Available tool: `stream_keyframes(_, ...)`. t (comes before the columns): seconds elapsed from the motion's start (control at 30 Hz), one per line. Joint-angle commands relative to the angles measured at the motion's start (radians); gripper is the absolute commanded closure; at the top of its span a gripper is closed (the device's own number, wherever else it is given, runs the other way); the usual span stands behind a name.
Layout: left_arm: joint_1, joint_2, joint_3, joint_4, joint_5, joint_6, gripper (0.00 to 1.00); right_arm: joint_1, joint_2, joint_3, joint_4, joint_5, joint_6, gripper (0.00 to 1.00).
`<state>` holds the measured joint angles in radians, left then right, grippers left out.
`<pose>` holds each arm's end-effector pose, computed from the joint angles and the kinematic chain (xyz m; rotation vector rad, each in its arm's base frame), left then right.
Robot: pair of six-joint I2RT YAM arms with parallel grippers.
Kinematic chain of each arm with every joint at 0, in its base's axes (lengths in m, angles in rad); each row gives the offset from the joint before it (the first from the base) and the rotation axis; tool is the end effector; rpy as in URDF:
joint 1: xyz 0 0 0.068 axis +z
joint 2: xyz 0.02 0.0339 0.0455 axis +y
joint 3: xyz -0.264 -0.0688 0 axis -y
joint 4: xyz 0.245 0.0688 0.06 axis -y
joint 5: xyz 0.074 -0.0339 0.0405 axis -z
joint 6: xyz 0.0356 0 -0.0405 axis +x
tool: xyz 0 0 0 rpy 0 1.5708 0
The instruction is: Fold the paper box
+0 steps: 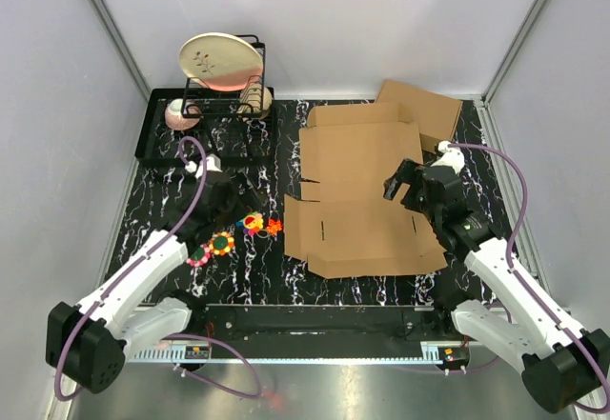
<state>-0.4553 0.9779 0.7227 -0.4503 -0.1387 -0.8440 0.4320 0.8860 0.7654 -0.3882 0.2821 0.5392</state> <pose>0.1889 -0.0870 0.2578 -0.5216 2.2643 -0.5203 0.1839 0.0739 0.2954 0.2825 2.0525 0.3066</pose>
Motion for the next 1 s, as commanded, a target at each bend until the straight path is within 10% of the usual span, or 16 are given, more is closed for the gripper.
stream_keyframes(0.0,-0.06,-0.042,-0.061,0.123,0.051,-0.009,0.01,0.002,-0.012,0.04,0.006,-0.041,-0.028,0.0)
stream_keyframes(0.17,-0.267,0.04,-0.077,0.188,-0.034,-0.017,0.01,0.002,-0.004,0.061,-0.015,-0.063,-0.03,0.01)
stream_keyframes(0.47,-0.287,0.349,-0.028,0.226,-0.035,-0.043,0.09,0.002,-0.008,0.153,-0.133,-0.109,-0.033,0.03)
stream_keyframes(0.97,-0.287,0.404,0.141,0.213,0.039,0.17,1.0,0.002,-0.099,0.222,-0.247,-0.121,-0.039,0.04)
